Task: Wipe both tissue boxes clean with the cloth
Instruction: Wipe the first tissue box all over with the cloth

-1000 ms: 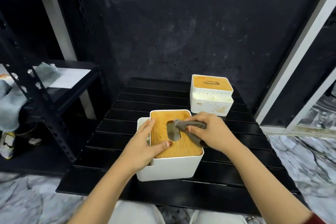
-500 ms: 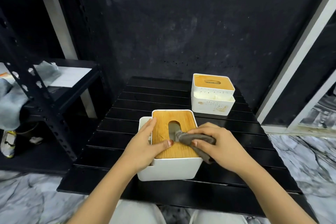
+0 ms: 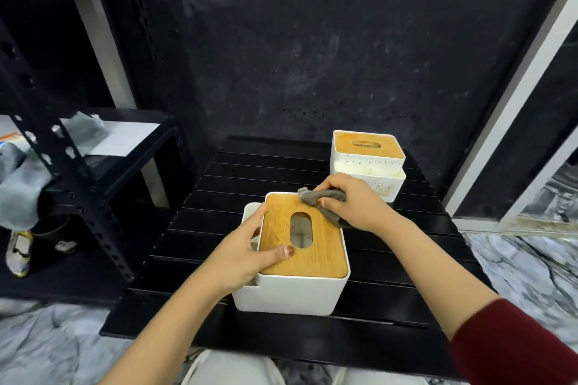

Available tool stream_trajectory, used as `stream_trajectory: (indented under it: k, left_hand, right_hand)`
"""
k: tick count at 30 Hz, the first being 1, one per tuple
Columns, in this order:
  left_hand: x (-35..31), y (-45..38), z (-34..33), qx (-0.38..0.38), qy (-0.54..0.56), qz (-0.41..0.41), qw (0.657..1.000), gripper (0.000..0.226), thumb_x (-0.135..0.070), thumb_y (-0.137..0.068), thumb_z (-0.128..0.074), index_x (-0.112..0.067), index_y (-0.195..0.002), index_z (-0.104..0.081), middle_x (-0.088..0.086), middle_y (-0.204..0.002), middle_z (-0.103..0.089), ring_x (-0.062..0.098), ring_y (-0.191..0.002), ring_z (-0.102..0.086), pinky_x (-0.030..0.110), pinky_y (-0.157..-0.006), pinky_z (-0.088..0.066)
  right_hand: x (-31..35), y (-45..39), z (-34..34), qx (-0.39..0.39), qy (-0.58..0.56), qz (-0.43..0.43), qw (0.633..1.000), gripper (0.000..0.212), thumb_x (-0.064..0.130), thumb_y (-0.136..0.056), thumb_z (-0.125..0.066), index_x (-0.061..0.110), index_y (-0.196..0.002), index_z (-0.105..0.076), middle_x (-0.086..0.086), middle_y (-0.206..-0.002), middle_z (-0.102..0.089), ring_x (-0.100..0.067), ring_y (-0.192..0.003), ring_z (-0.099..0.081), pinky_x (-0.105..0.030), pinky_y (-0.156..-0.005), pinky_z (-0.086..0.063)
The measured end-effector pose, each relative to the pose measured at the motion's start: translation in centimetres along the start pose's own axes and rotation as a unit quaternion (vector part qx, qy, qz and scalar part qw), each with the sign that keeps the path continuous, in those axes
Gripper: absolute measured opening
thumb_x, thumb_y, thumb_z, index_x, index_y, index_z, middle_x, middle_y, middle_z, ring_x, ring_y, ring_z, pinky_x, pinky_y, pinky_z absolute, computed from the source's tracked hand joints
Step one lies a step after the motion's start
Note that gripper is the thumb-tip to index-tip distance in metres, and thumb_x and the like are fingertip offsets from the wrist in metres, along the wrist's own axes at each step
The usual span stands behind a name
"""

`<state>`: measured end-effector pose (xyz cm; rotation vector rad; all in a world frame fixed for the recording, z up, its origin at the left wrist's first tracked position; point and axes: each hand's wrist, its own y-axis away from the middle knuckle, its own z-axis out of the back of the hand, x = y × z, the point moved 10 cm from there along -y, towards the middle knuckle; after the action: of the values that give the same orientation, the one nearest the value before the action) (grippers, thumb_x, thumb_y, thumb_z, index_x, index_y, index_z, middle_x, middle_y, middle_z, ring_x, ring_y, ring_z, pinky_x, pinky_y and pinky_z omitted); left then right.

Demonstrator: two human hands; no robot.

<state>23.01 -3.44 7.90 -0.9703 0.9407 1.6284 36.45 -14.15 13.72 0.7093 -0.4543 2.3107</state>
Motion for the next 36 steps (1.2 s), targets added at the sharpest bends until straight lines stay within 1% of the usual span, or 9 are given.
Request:
stream_trajectory:
  k: [3,8,12,15,18,23,29,33,36]
  left_hand:
    - [0.3,-1.2,0.9,0.059,-0.057,0.006,0.997,0.089,-0.067,-0.058,-0.074,-0.066,-0.13,-0.022,-0.028,-0.136,-0.041,0.006,-0.128,-0.043,0.041,-0.111,-0.034]
    - [-1.3,-2.5,3.5,0.064,-0.21,-0.008,0.976,0.071,-0.089,-0.043,-0.059,-0.076,-0.108,-0.033,-0.024,-0.152,-0.022,0.015,-0.144,-0.019,0.06,-0.115,-0.002]
    - [-2.6,-1.7,6.0,-0.124,-0.28,0.009,0.952,0.021,-0.047,-0.079,-0.067,-0.056,-0.089,-0.051,-0.017,-0.136,-0.045,0.014,-0.132,-0.038,0.049,-0.112,-0.013]
    - [-3.2,0.4,5.6,-0.249,-0.302,-0.009,0.92,0.003,-0.044,-0.088,-0.058,-0.043,-0.089,-0.055,-0.017,-0.117,-0.05,0.012,-0.112,-0.051,0.037,-0.095,-0.027]
    - [-2.0,1.1,4.3,-0.241,-0.243,0.017,0.939,0.032,-0.05,-0.085,-0.057,-0.035,-0.113,-0.055,-0.011,-0.132,-0.043,0.016,-0.115,-0.051,0.036,-0.095,-0.039]
    - [-1.4,1.3,1.1,-0.116,-0.18,0.055,0.975,0.092,-0.057,-0.074,-0.067,-0.026,-0.148,-0.02,-0.007,-0.152,-0.016,0.017,-0.13,-0.038,0.023,-0.091,-0.032]
    - [-1.4,1.4,0.9,-0.103,-0.112,0.018,0.988,0.099,-0.043,-0.071,-0.077,-0.022,-0.149,-0.02,-0.012,-0.145,-0.019,0.003,-0.114,-0.032,0.018,-0.093,-0.029]
    - [-1.3,1.5,0.9,-0.108,-0.091,0.007,0.99,0.095,-0.04,-0.069,-0.079,-0.022,-0.146,-0.027,-0.019,-0.126,-0.022,0.007,-0.116,-0.036,0.021,-0.095,-0.033]
    - [-0.8,1.3,1.0,-0.111,-0.085,0.014,0.99,0.1,-0.042,-0.068,-0.08,-0.022,-0.148,-0.023,-0.015,-0.136,-0.022,0.013,-0.126,-0.037,0.028,-0.104,-0.036]
  right_hand:
    - [-0.4,1.5,0.5,0.01,-0.032,0.014,0.999,0.011,0.018,-0.086,-0.062,0.023,-0.095,-0.064,0.005,-0.098,-0.059,-0.01,-0.094,-0.054,-0.02,-0.078,-0.045]
    - [-0.6,4.6,1.1,0.018,-0.062,0.011,0.998,0.014,0.018,-0.083,-0.066,0.023,-0.095,-0.068,0.007,-0.097,-0.062,-0.007,-0.093,-0.056,-0.022,-0.082,-0.046]
    - [-0.5,7.0,1.1,-0.02,-0.06,-0.022,0.998,0.016,0.021,-0.08,-0.069,0.033,-0.09,-0.068,0.011,-0.093,-0.063,-0.003,-0.09,-0.057,-0.019,-0.08,-0.046]
    - [-0.4,8.8,1.1,-0.102,-0.06,-0.06,0.991,0.016,0.022,-0.079,-0.068,0.031,-0.092,-0.069,0.012,-0.089,-0.061,-0.001,-0.085,-0.057,-0.013,-0.074,-0.044]
    - [-0.3,9.7,0.9,-0.14,-0.041,-0.089,0.985,0.017,0.023,-0.081,-0.066,0.027,-0.097,-0.069,0.012,-0.089,-0.06,-0.002,-0.082,-0.056,-0.009,-0.067,-0.041]
    - [0.7,10.3,0.3,-0.122,-0.024,-0.075,0.989,0.018,0.023,-0.082,-0.064,0.031,-0.098,-0.069,0.012,-0.089,-0.057,-0.003,-0.084,-0.055,-0.016,-0.073,-0.044]
    - [0.6,9.2,0.1,-0.002,-0.114,-0.038,0.993,0.024,0.016,-0.08,-0.069,0.035,-0.094,-0.071,0.012,-0.091,-0.062,-0.001,-0.088,-0.058,-0.016,-0.08,-0.046]
    - [0.4,6.3,0.2,0.009,-0.083,-0.034,0.996,0.021,0.017,-0.083,-0.066,0.031,-0.097,-0.07,0.014,-0.094,-0.06,-0.005,-0.092,-0.056,-0.019,-0.079,-0.045]
    - [-0.2,4.0,0.3,0.001,-0.097,-0.05,0.994,0.02,0.017,-0.086,-0.062,0.032,-0.098,-0.068,0.017,-0.093,-0.058,-0.007,-0.094,-0.055,-0.016,-0.075,-0.043]
